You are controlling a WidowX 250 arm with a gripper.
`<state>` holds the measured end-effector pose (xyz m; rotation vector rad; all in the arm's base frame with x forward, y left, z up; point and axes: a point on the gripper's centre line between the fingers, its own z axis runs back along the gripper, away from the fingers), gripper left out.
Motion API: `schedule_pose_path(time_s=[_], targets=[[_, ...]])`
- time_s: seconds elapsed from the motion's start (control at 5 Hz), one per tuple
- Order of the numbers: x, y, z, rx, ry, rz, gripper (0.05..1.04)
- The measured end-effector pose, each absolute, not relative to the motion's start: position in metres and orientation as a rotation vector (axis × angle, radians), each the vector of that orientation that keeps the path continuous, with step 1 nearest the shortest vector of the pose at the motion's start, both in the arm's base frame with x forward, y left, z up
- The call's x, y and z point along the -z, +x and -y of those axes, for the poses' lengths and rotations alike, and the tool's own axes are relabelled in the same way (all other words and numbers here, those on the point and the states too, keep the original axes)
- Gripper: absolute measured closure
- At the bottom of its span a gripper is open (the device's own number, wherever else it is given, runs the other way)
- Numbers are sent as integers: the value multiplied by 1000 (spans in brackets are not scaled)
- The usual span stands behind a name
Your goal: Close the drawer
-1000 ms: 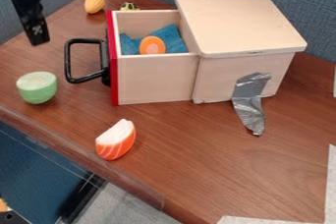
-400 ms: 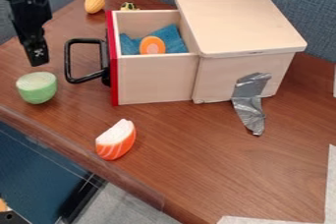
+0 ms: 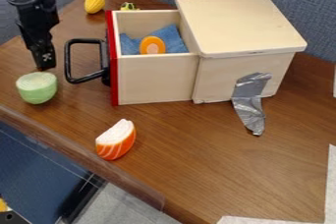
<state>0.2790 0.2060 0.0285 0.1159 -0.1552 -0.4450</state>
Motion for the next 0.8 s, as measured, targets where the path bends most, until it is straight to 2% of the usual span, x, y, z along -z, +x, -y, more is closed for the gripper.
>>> schedule_pose_path(time_s=[0.8], targets=[[-26,298,-193,398,76,164,83]])
